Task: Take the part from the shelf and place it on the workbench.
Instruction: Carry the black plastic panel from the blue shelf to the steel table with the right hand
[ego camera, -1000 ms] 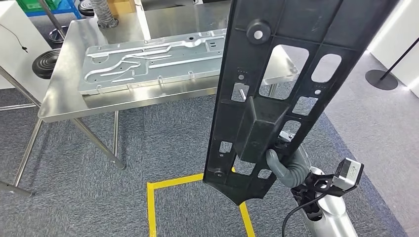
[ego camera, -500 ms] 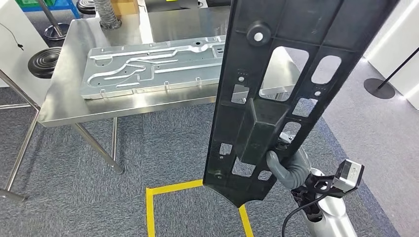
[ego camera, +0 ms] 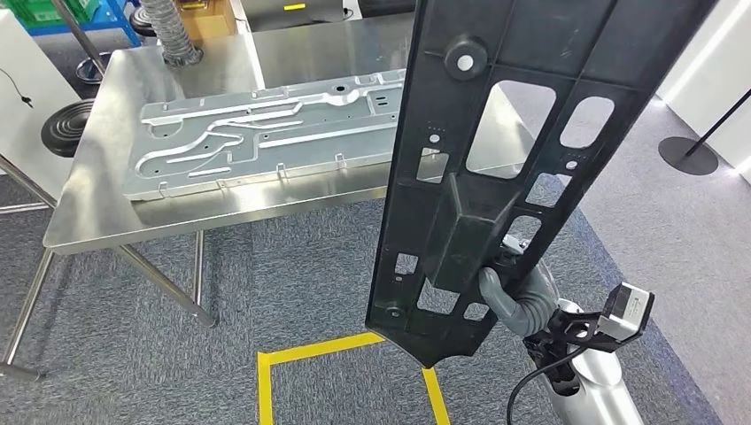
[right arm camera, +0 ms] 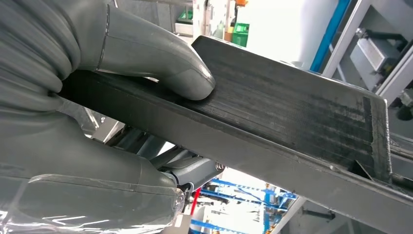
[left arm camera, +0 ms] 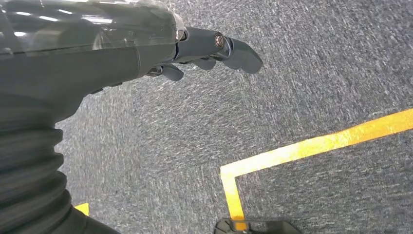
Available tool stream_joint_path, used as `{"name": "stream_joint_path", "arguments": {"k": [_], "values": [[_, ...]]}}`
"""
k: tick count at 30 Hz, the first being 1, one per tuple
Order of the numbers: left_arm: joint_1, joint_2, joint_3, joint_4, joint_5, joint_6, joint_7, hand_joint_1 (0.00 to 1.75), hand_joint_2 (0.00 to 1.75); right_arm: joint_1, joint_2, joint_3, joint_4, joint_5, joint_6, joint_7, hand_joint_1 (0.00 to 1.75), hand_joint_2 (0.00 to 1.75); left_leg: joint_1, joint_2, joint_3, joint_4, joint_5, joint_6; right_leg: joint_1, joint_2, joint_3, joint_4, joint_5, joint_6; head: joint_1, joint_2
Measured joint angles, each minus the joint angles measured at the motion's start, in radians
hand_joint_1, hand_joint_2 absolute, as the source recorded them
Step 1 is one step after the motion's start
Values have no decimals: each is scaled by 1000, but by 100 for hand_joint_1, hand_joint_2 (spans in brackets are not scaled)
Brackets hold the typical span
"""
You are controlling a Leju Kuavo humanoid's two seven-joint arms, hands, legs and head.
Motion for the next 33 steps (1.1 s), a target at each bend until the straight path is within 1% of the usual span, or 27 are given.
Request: {"name": "stream_joint_path", "arguments": {"k": [1,2,3,4,5,6,9,10,11,12,14,15,16,17,18,19,20,21,23,24,26,27,29,30,31,32,33], "values": [[1,0,0,0,0,0,0,0,175,1,0,0,0,0,0,0,169,175,1,0,-7,-17,18,-2,0,1,10,0,-7,1,0,0],[2,0,0,0,0,0,0,0,175,1,0,0,0,0,0,0,169,175,1,0,1,-65,56,-2,-1,2,22,0,-15,3,0,0],[2,1,0,0,0,0,0,0,175,0,1,0,0,-1,0,0,169,175,2,1,19,-134,112,1,-1,2,32,0,-24,6,0,0],[2,1,0,0,0,0,0,0,175,-1,1,0,0,-1,0,0,169,175,0,2,34,-199,157,5,0,2,41,1,-32,11,0,0],[2,1,0,0,0,0,0,0,175,-2,1,1,1,-1,0,0,169,175,-2,3,45,-243,185,10,1,2,45,1,-38,16,0,0],[2,1,0,0,1,0,0,0,175,-4,2,1,1,-1,0,0,169,175,-4,3,48,-267,200,16,1,3,45,1,-43,23,0,0],[3,0,1,0,1,0,1,0,175,-8,2,3,1,-1,0,0,169,175,-7,1,53,-274,200,34,0,2,49,-1,-55,43,0,0],[2,0,1,0,1,0,1,0,175,-10,2,3,1,-1,0,0,169,175,-6,0,59,-278,198,40,-1,1,46,13,-66,47,0,0],[1,1,1,0,1,0,1,0,175,-12,1,3,0,-1,0,-1,169,175,-4,0,67,-283,197,46,-2,1,30,52,-86,51,0,0],[-1,1,1,0,0,0,1,0,175,-13,1,3,0,-1,1,-1,169,175,-3,0,73,-286,193,51,-3,0,-1,112,-111,54,0,0],[-3,1,1,0,0,0,1,0,175,-14,1,3,2,-1,1,-1,169,175,-6,-1,80,-286,185,56,-3,0,-90,253,-155,57,0,0],[-3,1,1,0,0,0,1,0,175,-13,2,4,4,-1,1,-1,169,175,-8,-2,85,-285,180,57,-2,0,-122,290,-153,57,0,0],[-3,1,1,0,1,0,1,0,175,-13,2,4,5,-1,1,-1,169,175,-10,-3,90,-285,175,58,-1,0,-136,288,-131,54,0,0],[-2,1,1,0,1,0,1,0,175,-13,2,4,6,-1,1,-1,169,175,-13,-4,96,-284,169,58,0,0,-129,246,-89,49,0,0],[-2,0,1,0,1,0,1,0,175,-14,2,4,6,-1,1,-1,169,175,-15,-5,104,-283,164,57,4,0,-106,176,-39,42,0,0],[-3,0,1,0,2,0,1,0,175,-15,2,4,6,-1,2,-1,169,175,-17,-6,110,-282,159,56,8,0,-81,107,-1,32,0,0],[-3,-1,1,0,2,0,1,0,175,-17,2,4,6,-1,2,-1,169,175,-19,-7,113,-281,155,53,13,-1,-61,54,24,24,0,0],[-4,-2,2,0,4,0,1,0,175,-19,2,4,6,0,2,-1,169,175,-19,-7,114,-281,152,50,17,-1,-51,24,34,18,0,0],[-5,-2,3,0,6,0,1,0,175,-22,2,4,6,0,5,-1,169,175,-19,-6,114,-283,148,41,20,-1,-48,11,32,11,0,0],[-5,-2,3,0,8,0,1,0,175,-24,2,4,6,0,8,-1,169,175,-18,-5,115,-282,145,36,17,-2,-44,5,33,9,0,0],[-6,-2,4,0,9,0,1,0,175,-30,2,4,7,0,13,-1,169,175,-18,-3,101,-241,118,24,9,-3,-32,-8,35,2,0,0],[-6,-2,5,0,10,1,1,0,175,-33,2,5,9,0,15,-1,169,175,-15,-3,78,-191,91,17,6,-4,-26,-12,34,0,0,0],[-5,-2,5,0,10,1,1,0,175,-37,3,5,13,0,17,-1,169,175,-8,-2,9,-56,35,7,6,-5,-20,-12,29,-2,0,0],[-4,-2,6,0,10,1,1,0,175,-37,3,5,16,0,17,-1,169,175,-4,-2,-19,-8,26,3,5,-5,-17,-12,26,-1,0,0],[-4,-2,6,0,10,1,1,0,175,-37,3,5,19,0,17,-1,169,175,-1,-2,-30,3,36,-1,4,-5,-13,-11,23,0,0,0],[-3,-2,7,0,11,1,1,0,175,-37,3,5,21,0,17,-1,169,175,2,-1,-21,-25,64,-3,3,-5,-9,-10,19,3,0,0],[-3,-1,7,0,11,1,1,0,175,-37,3,5,23,0,17,-1,169,175,5,0,7,-91,105,-5,1,-4,-3,-9,15,6,0,0]]}}
